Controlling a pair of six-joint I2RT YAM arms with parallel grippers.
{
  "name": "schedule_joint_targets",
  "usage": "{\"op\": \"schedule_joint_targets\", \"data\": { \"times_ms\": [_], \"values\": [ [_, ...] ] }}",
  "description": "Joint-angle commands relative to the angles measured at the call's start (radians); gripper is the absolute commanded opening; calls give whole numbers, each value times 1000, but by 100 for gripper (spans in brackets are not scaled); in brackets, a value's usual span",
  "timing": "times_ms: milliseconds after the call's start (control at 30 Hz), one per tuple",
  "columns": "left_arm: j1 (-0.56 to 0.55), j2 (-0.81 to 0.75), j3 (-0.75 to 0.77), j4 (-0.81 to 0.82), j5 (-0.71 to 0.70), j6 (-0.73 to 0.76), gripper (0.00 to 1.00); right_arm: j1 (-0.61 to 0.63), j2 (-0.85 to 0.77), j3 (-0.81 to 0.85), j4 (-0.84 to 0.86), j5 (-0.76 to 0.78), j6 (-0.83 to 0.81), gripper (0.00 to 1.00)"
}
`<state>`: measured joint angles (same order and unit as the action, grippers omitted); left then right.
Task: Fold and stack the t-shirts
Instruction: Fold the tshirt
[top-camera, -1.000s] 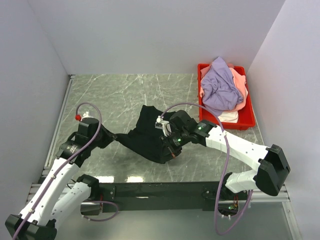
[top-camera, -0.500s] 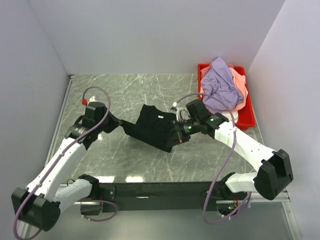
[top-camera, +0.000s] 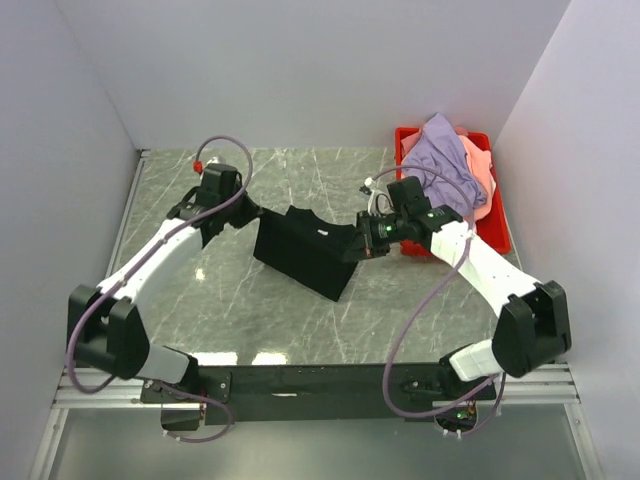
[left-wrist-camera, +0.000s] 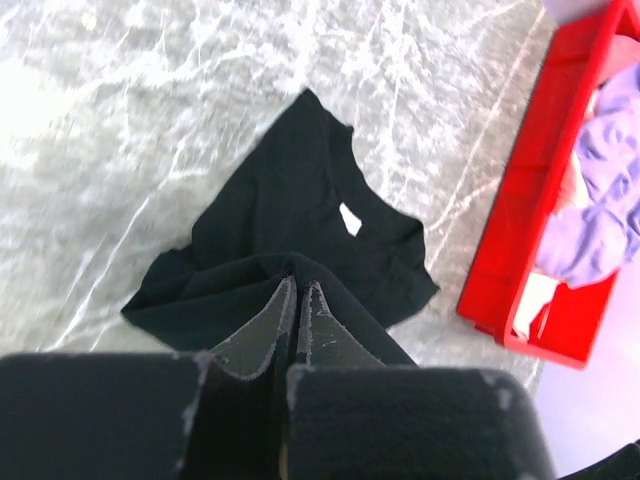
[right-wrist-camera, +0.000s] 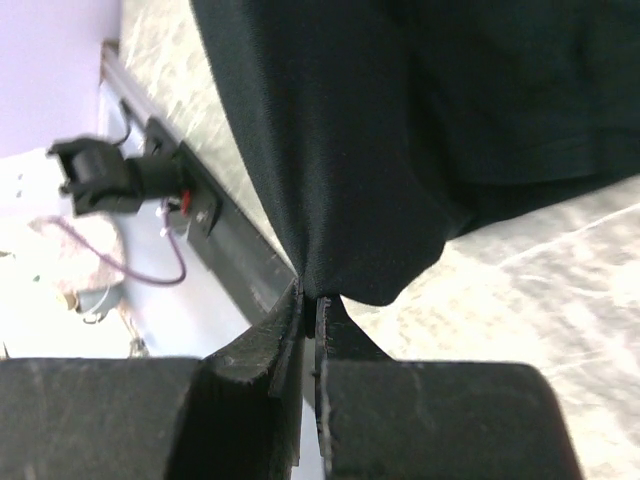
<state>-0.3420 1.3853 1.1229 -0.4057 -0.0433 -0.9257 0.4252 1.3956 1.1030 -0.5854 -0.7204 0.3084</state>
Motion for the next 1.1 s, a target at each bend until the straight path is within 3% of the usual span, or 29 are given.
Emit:
{"op": "schedule_joint_targets", "data": {
  "times_ms": [0, 700, 1067],
  "values": [
    [20, 73, 83, 74, -76, 33, 1, -35, 48, 67, -34, 39, -20, 0],
    [28, 504, 382, 67, 5, 97, 1, -131, 367, 244, -30, 45, -26, 0],
    [28, 630, 474, 77, 98, 154, 1, -169, 427, 248, -10, 105, 24, 1]
  ]
}}
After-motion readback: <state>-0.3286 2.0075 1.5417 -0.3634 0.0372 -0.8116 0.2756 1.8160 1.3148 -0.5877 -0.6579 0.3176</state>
